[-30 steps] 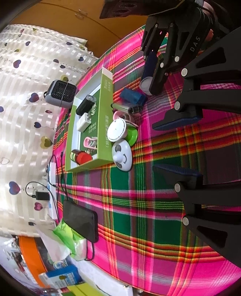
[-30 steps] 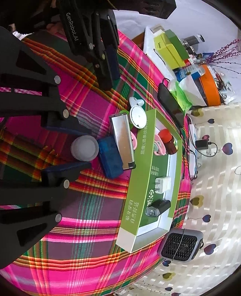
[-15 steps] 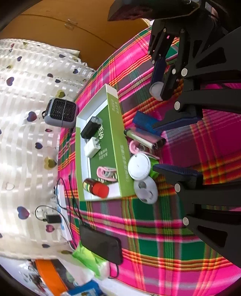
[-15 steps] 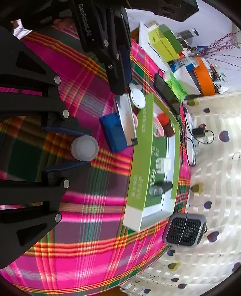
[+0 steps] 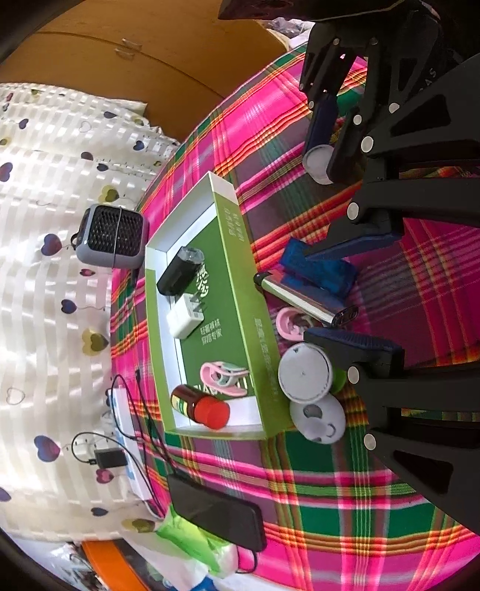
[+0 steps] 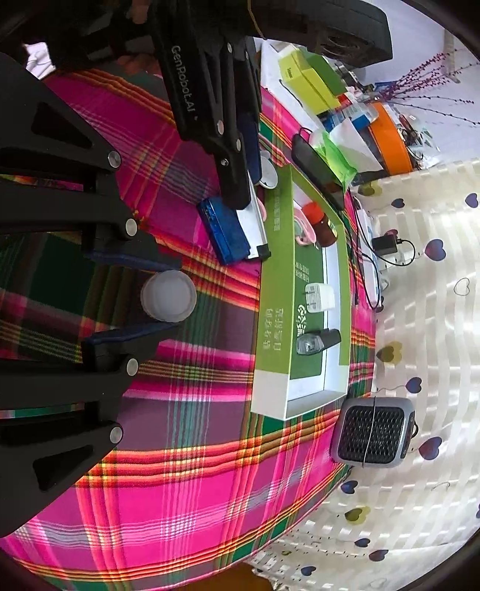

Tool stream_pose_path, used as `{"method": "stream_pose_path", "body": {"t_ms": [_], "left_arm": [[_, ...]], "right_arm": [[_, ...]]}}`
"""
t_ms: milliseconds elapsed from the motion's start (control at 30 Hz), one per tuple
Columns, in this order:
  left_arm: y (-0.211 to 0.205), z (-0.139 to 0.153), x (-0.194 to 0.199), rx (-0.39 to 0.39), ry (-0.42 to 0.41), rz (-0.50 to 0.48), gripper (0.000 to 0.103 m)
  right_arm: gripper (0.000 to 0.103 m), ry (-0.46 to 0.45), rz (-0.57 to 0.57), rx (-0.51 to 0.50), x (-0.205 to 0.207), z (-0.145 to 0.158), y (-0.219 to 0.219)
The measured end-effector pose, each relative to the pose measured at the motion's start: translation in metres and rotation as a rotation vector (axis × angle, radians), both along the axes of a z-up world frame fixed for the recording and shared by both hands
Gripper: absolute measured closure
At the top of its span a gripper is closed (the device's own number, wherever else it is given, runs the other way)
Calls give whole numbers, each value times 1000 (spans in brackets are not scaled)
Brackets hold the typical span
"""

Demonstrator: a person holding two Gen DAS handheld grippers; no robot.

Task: Organize rigid objects
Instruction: 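Grasp the silver lighter with the left gripper while the right gripper holds the white cap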

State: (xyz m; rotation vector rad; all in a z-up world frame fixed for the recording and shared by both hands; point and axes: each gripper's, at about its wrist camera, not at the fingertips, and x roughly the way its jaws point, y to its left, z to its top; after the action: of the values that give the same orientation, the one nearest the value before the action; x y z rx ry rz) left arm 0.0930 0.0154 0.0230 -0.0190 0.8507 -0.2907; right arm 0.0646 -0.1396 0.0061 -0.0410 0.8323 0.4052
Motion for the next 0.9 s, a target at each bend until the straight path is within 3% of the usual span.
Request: {"method": "stream_pose_path", "body": {"t_ms": [733,900], "left_arm": [[-33,-9,1,-71,58,-104,67],[-27,-10,7,-65,61,-59,67]], "right_arm": [[74,11,-22,17,3,0,-20],[74,22,-27,21,5,-2,-22]]}}
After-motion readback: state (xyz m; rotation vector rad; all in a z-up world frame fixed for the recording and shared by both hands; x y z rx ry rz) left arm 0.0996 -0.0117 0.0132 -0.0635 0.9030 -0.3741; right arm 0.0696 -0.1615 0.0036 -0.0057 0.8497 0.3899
